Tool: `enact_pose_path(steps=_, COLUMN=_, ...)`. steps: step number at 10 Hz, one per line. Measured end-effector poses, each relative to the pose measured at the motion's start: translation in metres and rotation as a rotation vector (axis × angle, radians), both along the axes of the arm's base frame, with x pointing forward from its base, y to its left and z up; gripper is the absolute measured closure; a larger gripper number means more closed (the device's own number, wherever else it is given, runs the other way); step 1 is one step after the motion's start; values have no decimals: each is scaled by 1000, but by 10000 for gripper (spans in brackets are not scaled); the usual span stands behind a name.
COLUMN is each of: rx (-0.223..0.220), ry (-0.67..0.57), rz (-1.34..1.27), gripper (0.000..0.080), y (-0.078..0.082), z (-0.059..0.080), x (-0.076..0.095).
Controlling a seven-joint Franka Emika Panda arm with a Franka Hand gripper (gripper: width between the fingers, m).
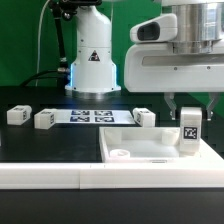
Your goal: Assemble one leg
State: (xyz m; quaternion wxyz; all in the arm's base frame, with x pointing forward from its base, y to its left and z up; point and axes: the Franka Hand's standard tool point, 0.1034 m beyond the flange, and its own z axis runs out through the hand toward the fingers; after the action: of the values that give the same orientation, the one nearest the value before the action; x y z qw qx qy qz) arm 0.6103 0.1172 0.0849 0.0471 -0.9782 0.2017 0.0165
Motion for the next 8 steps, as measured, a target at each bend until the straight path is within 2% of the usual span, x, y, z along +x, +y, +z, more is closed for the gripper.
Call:
enact_pose_path(steps=5, rx=-9, ry=35, rz=-507, gripper=507, y=3, z=0, x=2)
enact_pose_path(steps=8, rx=17, ry=64, rz=-724, gripper=507, y=1, z=0, x=3)
